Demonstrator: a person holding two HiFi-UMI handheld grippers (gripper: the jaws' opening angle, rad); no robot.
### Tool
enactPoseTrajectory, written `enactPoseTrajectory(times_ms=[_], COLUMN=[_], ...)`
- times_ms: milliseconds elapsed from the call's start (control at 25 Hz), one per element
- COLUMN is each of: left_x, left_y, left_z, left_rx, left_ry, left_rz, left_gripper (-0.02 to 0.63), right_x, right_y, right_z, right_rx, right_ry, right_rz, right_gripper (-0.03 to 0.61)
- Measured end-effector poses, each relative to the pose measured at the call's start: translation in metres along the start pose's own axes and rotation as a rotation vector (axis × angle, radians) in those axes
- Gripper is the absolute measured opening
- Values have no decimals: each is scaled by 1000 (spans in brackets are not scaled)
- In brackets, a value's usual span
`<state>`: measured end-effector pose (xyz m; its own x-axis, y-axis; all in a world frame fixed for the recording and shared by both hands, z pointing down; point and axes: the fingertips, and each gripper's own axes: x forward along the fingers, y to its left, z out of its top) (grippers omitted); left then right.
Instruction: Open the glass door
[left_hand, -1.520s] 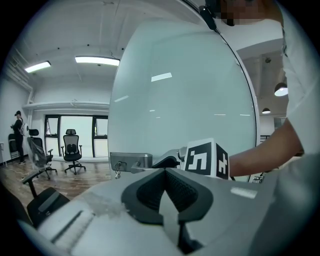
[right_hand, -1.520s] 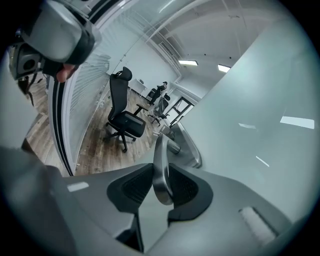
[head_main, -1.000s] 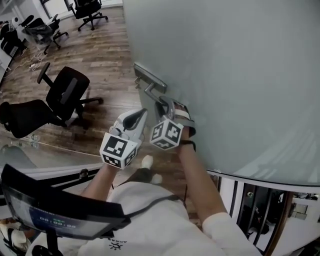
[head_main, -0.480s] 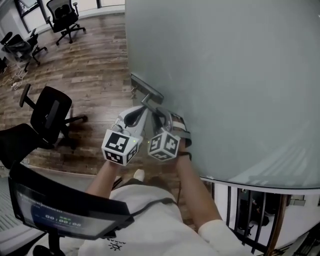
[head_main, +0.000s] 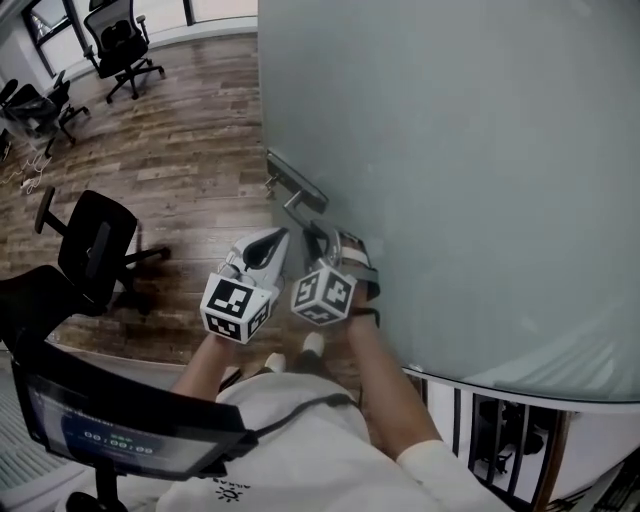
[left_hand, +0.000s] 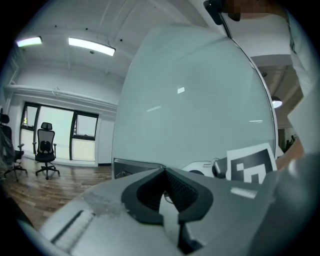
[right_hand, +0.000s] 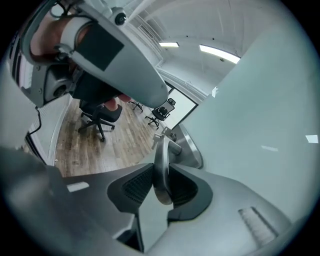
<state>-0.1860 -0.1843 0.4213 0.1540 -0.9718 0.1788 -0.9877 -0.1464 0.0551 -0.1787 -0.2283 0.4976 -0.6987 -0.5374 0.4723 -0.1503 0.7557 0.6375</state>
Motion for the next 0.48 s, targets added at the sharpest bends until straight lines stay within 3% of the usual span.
enactPoseTrajectory(times_ms=[120,280,480], left_x=[36,13,35], left_y=[-8,-4,-5], left_z=[9,22,24], left_rx=[10,20,30], left_ry=[9,-6,2], left_rz=[6,-3,4], left_gripper=[3,3,3], right_x=[11,-4,6], right_y=[-26,-18,-29], right_z=[-20,6,0], right_rx=[19,8,26], right_ry=[9,5,0], right_rz=[5,-11,-11], right_gripper=[97,94,92])
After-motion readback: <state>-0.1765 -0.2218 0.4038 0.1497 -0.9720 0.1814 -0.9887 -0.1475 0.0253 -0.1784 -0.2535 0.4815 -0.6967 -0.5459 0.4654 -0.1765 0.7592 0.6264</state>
